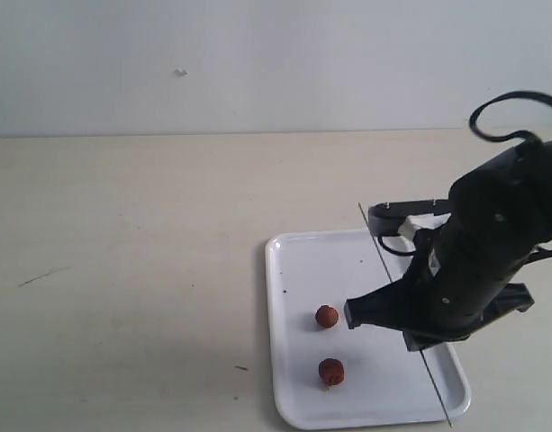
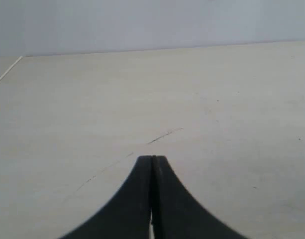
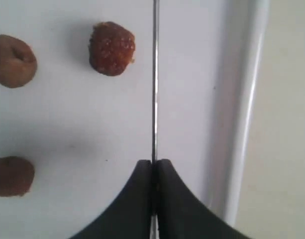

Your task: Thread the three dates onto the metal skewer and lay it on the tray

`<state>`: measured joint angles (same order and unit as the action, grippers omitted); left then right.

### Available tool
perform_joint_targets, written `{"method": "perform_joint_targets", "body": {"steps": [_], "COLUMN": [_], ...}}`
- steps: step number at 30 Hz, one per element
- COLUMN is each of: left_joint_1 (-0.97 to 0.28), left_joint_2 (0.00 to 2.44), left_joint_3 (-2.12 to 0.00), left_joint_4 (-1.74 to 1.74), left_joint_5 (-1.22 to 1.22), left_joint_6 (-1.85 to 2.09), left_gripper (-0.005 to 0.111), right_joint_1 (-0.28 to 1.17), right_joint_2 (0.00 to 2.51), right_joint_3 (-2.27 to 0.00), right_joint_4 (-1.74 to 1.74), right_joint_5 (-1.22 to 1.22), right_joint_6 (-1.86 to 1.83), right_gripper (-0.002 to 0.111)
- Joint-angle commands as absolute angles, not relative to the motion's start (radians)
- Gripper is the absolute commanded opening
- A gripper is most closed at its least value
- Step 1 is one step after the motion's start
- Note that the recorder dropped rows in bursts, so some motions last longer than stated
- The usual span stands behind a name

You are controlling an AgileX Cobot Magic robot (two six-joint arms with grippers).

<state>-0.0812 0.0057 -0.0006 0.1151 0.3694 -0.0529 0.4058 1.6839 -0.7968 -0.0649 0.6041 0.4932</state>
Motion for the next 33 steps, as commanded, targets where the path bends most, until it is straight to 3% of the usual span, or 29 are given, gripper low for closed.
{"method": "perform_joint_targets", "body": {"steps": [1, 15, 25, 33], "left_joint_1": [-0.080, -0.080, -0.080, -0.080], "left_joint_2": [0.000, 0.000, 0.000, 0.000], "left_joint_3": [0.000, 0.000, 0.000, 0.000], "left_joint_4": [0.117, 0.117, 0.157, 0.000], "left_joint_5": [0.365, 0.365, 0.355, -0.065], "left_joint_6": [-0.059, -0.059, -0.023, -0.270], "left_gripper": [0.000, 0.000, 0.000, 0.000], "right_joint_1": [0.408, 0.408, 0.408, 0.408], "right_joint_2": [1.528, 1.096, 0.959, 0.933], "right_joint_3": [-0.795, -0.795, -0.794, -0.794], "right_joint_4": [-0.088, -0.088, -0.101, -0.113], "right_joint_5": [0.673, 0.825, 0.983, 0.940], "right_joint_6": [0.505, 0.302, 0.133, 0.131], "right_gripper": [0.000, 0.000, 0.000, 0.000]}}
